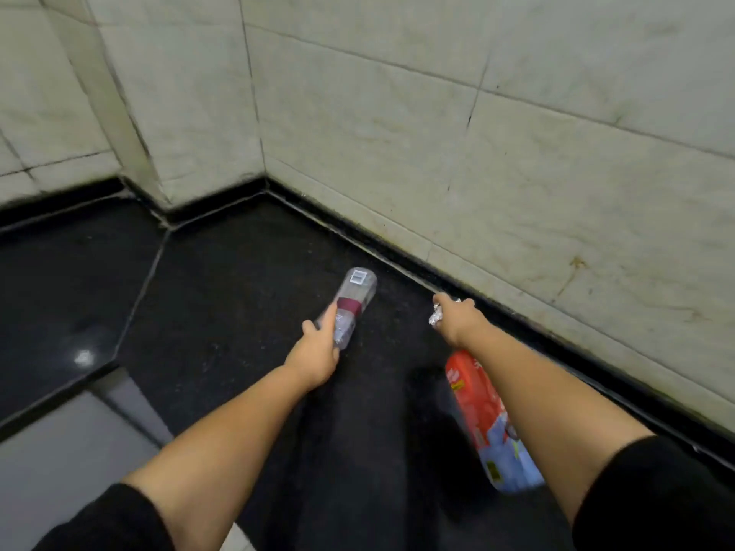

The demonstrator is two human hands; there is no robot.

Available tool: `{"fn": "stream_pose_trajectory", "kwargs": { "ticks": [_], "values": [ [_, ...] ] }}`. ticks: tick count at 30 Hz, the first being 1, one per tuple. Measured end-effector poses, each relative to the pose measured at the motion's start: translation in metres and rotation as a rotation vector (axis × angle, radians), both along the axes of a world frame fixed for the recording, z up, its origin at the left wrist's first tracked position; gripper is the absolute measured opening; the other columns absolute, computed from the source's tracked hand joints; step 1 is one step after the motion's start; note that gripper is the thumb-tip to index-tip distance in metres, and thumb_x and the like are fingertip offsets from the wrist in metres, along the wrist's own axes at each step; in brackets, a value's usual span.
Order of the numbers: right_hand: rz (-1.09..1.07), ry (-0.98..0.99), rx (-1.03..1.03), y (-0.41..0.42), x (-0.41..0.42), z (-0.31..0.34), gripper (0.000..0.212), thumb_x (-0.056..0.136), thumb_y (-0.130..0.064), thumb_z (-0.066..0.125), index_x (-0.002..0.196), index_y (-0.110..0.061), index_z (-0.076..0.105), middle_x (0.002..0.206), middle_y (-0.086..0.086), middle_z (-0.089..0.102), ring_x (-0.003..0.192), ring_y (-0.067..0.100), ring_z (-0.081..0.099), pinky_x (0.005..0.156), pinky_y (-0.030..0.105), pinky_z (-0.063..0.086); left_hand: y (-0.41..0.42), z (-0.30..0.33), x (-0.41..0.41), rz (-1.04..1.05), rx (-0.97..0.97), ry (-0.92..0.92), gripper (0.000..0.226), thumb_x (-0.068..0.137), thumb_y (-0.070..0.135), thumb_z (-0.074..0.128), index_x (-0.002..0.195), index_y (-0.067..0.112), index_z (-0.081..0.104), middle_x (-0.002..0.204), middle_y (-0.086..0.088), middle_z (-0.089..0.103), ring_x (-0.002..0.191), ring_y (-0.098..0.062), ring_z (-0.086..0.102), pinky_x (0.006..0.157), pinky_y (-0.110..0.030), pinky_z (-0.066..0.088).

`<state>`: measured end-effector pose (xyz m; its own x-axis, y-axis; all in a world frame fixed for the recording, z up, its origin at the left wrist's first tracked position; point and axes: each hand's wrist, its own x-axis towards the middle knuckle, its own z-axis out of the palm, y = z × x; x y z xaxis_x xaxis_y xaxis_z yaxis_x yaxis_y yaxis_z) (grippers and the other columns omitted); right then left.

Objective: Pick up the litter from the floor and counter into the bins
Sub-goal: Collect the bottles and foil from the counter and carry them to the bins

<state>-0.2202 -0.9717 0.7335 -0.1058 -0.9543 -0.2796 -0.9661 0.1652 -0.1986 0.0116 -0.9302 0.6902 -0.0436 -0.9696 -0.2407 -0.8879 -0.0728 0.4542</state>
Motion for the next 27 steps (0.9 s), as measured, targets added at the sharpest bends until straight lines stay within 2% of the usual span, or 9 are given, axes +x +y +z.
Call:
{"fn": "stream_pose_trajectory", "kwargs": {
  "ticks": [3,9,12,17,19,22,27],
  "values": [
    [0.135,-0.037,-0.043,0.028,0.009,0.021,0.039,0.092,-0.023,0.052,0.130,-0.020,0.042,0.121,0.028,0.052,0.114,0.042,0.049,0.092,0.042,0.046,0.048,0.020,0.003,0.081,-0.066,-0.011,0.078,0.094,0.014,0.046,0.153,0.028,-0.002,0.127,-0.025,0.037,0.098,-0.047,0.061,0.089,-0.046,0.051],
    [0.323,-0.087,-0.072,0.111,0.024,0.038,0.043,0.092,-0.023,0.052,0.132,-0.024,0.039,0.123,0.025,0.047,0.109,0.044,0.051,0.092,0.041,0.046,0.167,0.031,0.001,0.254,-0.057,0.024,0.075,0.095,0.016,0.043,0.152,0.032,-0.004,0.131,-0.024,0.034,0.100,-0.047,0.060,0.090,-0.044,0.049],
    [0.378,-0.103,-0.072,0.141,0.043,0.049,0.043,0.092,-0.023,0.052,0.133,-0.024,0.038,0.125,0.024,0.045,0.110,0.044,0.051,0.095,0.041,0.046,0.214,0.040,0.020,0.334,-0.089,0.016,0.073,0.096,0.018,0.041,0.150,0.037,-0.004,0.124,-0.020,0.037,0.098,-0.044,0.060,0.092,-0.045,0.048],
    [0.553,-0.118,-0.081,0.195,0.109,0.060,0.037,0.091,-0.019,0.049,0.127,-0.022,0.041,0.124,0.024,0.049,0.106,0.040,0.050,0.090,0.040,0.047,0.309,0.057,0.069,0.557,-0.135,0.051,0.071,0.097,0.021,0.040,0.151,0.036,-0.003,0.126,-0.022,0.038,0.102,-0.046,0.058,0.095,-0.045,0.047],
    [0.661,-0.124,-0.075,0.227,0.150,0.063,0.038,0.091,-0.019,0.049,0.128,-0.022,0.041,0.123,0.024,0.048,0.105,0.041,0.051,0.091,0.040,0.046,0.363,0.059,0.092,0.662,-0.138,0.045,0.072,0.095,0.018,0.040,0.150,0.038,-0.003,0.124,-0.022,0.038,0.097,-0.046,0.058,0.091,-0.044,0.048],
    [0.866,-0.132,-0.055,0.296,0.217,0.064,0.042,0.093,-0.020,0.050,0.134,-0.019,0.039,0.125,0.027,0.049,0.115,0.044,0.048,0.095,0.041,0.045,0.459,0.057,0.123,0.840,-0.138,0.046,0.073,0.094,0.014,0.040,0.151,0.037,-0.001,0.130,-0.024,0.036,0.104,-0.048,0.057,0.095,-0.045,0.047],
    [1.168,-0.141,0.021,0.458,0.307,0.042,0.043,0.094,-0.024,0.051,0.135,-0.020,0.040,0.125,0.029,0.049,0.113,0.046,0.053,0.096,0.040,0.046,0.653,0.047,0.142,1.131,-0.084,-0.005,0.074,0.095,0.013,0.041,0.153,0.028,-0.001,0.128,-0.024,0.037,0.104,-0.047,0.056,0.094,-0.043,0.046]
  ]
}}
